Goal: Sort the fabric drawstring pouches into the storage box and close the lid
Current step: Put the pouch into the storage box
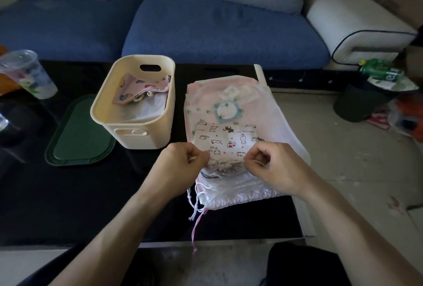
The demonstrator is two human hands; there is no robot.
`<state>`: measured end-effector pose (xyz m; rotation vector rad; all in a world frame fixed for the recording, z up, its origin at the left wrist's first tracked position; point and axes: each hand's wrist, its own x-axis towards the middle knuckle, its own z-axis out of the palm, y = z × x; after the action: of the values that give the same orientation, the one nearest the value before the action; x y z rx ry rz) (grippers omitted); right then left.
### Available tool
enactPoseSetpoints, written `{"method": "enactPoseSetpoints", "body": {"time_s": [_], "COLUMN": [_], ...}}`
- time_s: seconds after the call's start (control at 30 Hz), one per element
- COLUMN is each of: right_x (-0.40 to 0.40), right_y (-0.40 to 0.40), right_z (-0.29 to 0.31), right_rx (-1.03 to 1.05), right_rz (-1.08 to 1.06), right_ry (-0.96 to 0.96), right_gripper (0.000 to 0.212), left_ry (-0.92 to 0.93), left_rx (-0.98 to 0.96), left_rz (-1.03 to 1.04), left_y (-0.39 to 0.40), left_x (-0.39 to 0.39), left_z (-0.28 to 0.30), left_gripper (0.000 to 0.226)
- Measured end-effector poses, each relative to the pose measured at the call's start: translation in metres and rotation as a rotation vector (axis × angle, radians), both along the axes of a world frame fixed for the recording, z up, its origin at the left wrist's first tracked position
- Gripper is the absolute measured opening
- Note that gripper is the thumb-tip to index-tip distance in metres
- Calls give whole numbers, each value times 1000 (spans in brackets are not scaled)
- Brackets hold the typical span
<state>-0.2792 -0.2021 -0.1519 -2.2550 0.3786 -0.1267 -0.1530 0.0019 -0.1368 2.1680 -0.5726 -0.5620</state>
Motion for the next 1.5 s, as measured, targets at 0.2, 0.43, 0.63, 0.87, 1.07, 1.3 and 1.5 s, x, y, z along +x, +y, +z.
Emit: {"method": "enactPoseSetpoints", "body": {"time_s": [0.2, 0.43, 0.63, 0.87, 1.07, 1.3, 1.5], "right_x": [1, 3, 3, 2, 2, 3, 7], "right_y": [15, 28, 36, 33, 26, 28, 38], "right_z": [3, 5, 12, 17, 21, 21, 17], "right_rx": [-81, -70, -99, 28, 398, 438, 303], "right_rz": [128, 120, 103, 74, 198, 239, 255], "right_ry": [125, 141, 152, 87, 99, -36, -99], "right_gripper": [17, 28, 42, 40, 10, 20, 15], "left_ry": [129, 444, 613, 618, 626, 631, 581], "left_rx": [56, -253, -435, -291, -192, -82, 37], "left_rz": [-88, 66, 8, -110, -131, -425, -592], "left_y": [2, -1, -8, -8, -7, -9, -10], "left_x": [4, -2, -11, -6, -9, -12, -13], "left_z": [8, 8, 5, -3, -2, 7, 3], "left_gripper": [50, 37, 36, 22, 18, 27, 33]}}
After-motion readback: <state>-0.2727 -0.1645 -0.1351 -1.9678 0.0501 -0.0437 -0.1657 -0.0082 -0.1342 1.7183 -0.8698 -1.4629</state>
